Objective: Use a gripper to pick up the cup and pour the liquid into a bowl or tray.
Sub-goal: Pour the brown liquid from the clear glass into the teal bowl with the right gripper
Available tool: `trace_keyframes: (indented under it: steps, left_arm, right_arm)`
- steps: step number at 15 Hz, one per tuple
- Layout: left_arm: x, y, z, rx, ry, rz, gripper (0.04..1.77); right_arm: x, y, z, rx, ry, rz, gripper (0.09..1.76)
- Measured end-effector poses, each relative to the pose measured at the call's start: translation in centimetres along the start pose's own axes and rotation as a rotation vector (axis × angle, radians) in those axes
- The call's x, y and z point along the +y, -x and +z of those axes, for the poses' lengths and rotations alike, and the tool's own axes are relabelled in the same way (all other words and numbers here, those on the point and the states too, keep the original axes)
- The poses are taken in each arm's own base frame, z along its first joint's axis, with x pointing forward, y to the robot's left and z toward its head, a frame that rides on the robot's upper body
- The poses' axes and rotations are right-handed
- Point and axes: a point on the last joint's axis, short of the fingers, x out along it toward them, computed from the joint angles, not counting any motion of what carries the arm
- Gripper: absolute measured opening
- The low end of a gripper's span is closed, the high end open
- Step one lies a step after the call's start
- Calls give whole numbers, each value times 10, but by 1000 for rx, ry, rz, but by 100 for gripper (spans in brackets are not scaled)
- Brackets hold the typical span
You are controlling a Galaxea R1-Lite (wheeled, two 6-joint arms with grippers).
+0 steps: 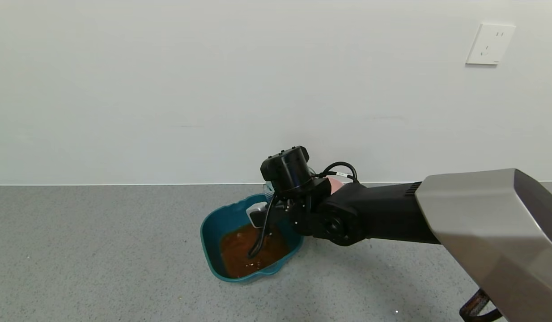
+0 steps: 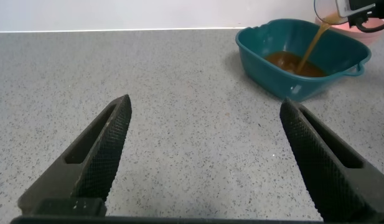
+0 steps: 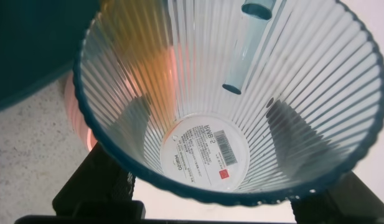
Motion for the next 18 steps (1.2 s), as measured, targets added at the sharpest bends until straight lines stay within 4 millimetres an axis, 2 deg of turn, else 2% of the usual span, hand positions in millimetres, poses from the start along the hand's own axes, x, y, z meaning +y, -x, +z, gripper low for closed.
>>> trace_keyframes:
  steps: [4, 13, 18]
  left_arm:
    - [0, 0, 0, 0, 0, 0, 172]
    - [0, 0, 0, 0, 0, 0, 172]
    - [0, 0, 0, 0, 0, 0, 172]
  right_arm:
    - [0, 5, 4, 1, 48, -4, 134]
    - [-3, 6, 3, 1, 38, -13, 134]
    - [-5, 6, 3, -5, -95, -41, 134]
